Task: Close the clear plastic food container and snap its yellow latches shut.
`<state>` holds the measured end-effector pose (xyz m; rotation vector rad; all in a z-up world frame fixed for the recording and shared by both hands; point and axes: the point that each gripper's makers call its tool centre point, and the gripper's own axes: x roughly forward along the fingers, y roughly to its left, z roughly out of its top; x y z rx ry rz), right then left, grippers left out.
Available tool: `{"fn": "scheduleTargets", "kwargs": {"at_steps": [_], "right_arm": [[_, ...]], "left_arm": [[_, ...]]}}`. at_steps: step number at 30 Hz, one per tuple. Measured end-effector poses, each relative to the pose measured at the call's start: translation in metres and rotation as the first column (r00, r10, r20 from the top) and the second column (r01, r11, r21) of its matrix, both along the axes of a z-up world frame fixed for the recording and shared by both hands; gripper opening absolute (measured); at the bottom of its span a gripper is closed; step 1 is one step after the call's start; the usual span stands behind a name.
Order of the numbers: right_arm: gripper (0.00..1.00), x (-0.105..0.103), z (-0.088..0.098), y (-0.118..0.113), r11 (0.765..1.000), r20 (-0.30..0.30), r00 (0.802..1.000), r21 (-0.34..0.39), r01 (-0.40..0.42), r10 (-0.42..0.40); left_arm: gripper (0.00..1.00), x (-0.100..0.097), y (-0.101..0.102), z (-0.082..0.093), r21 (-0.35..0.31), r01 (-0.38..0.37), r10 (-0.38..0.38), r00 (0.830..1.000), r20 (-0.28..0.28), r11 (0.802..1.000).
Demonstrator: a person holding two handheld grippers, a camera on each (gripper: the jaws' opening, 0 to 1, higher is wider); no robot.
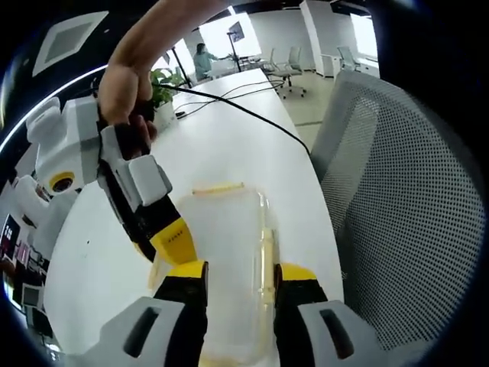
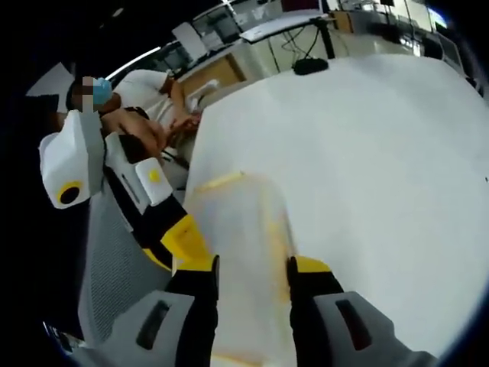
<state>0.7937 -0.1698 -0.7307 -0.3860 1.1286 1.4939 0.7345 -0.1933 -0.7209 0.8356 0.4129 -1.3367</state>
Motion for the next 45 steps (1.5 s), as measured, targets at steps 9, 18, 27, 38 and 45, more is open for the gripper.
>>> {"fn": "scheduleTargets", "kwargs": {"at_steps": [9,18,27,38,45], "right_arm": [[0.33,-0.001,0.0,0.0,1.0,-0.001,1.0,-0.011,0.013,-0.013],[0.34,0.0,0.002,0.0,1.0,0.028,1.0,-0.011,0.012,-0.012],[0.33,0.0,0.005,0.0,1.0,0.067,0.998,-0.009,0.002,-0.002],[0.36,0.015,0.022,-0.005,0.997,0.149,0.986,0.042,0.068,-0.073],[0.39,0.019,0.034,-0.016,0.993,0.192,0.976,0.069,0.091,-0.102]], "left_arm": [[0.27,-0.002,0.001,0.0,0.017,0.021,-0.021,1.0,0.009,1.0],[0.28,-0.001,0.0,0.0,0.013,0.01,-0.01,1.0,0.007,1.0],[0.28,0.001,0.0,0.004,-0.006,-0.053,0.052,0.997,-0.049,0.999],[0.32,0.007,0.011,0.019,-0.047,-0.111,0.108,0.992,-0.069,0.993],[0.36,0.015,0.023,0.027,-0.075,-0.184,0.176,0.979,-0.101,0.98]]}}
